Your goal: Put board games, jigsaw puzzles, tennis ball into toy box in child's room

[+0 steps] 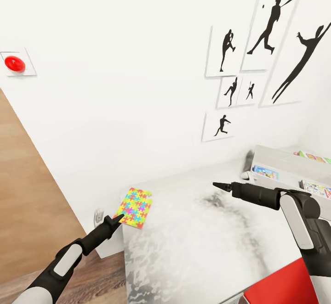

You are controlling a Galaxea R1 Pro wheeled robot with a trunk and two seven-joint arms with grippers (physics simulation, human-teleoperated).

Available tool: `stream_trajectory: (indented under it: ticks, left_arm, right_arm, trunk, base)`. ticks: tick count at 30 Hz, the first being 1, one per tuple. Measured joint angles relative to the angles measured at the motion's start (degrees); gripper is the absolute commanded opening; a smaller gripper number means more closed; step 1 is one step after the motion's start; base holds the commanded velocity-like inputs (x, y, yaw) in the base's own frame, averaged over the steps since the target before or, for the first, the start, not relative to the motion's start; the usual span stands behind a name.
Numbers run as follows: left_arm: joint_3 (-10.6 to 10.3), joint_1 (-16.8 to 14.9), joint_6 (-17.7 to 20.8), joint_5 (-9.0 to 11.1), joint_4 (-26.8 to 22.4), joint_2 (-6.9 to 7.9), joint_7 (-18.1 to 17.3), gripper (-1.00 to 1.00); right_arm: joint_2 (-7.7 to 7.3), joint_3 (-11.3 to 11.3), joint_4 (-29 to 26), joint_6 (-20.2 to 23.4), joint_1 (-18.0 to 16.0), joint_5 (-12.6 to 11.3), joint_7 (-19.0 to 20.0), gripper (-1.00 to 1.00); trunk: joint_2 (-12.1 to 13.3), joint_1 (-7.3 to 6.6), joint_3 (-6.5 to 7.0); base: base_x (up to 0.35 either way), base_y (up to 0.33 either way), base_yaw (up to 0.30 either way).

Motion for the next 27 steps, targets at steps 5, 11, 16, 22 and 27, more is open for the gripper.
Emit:
stream_trajectory:
  ticks: [5,11,16,22,27]
  left_arm:
    - [0.0,0.1,-0.4,-0.6,-0.4,0.05,-0.2,-1.00]
    - [0.0,0.9,-1.3,-2.3,-2.5,0.65,-3.1,-1.00]
    - [0.0,1.6,-0.9,-2.0,-4.0,0.83,-5.3,-1.00]
    - [-0.1,1.9,-0.7,-1.9,-4.8,0.86,-6.2,-1.00]
    - [-0.1,2.1,-0.7,-1.9,-5.6,0.88,-6.4,-1.00]
  right_arm:
    - [0.11,0.1,-0.6,0.0,0.1,0.0,0.0,1.00]
    - [0.19,0.1,-1.1,0.0,0.2,0.0,0.0,1.00]
    - [-0.01,0.1,-1.6,0.0,0.3,0.0,0.0,1.00]
    - [-0.02,0.1,-2.0,0.0,0.3,0.0,0.0,1.00]
    - [0.02,0.1,-2.1,0.0,0.4,0.0,0.0,1.00]
  trunk:
    - [0.0,0.04,0.00]
    - [0.0,0.04,-0.02]
    - [0.0,0.04,-0.01]
    - [0.0,0.04,-0.01]
    - [0.0,0.04,-0.01]
  base:
    - [0.000,0.000,0.000]
    - [0.000,0.000,0.000]
    - [0.000,0.000,0.000]
    - [0.000,0.000,0.000]
    - [0.000,0.000,0.000]
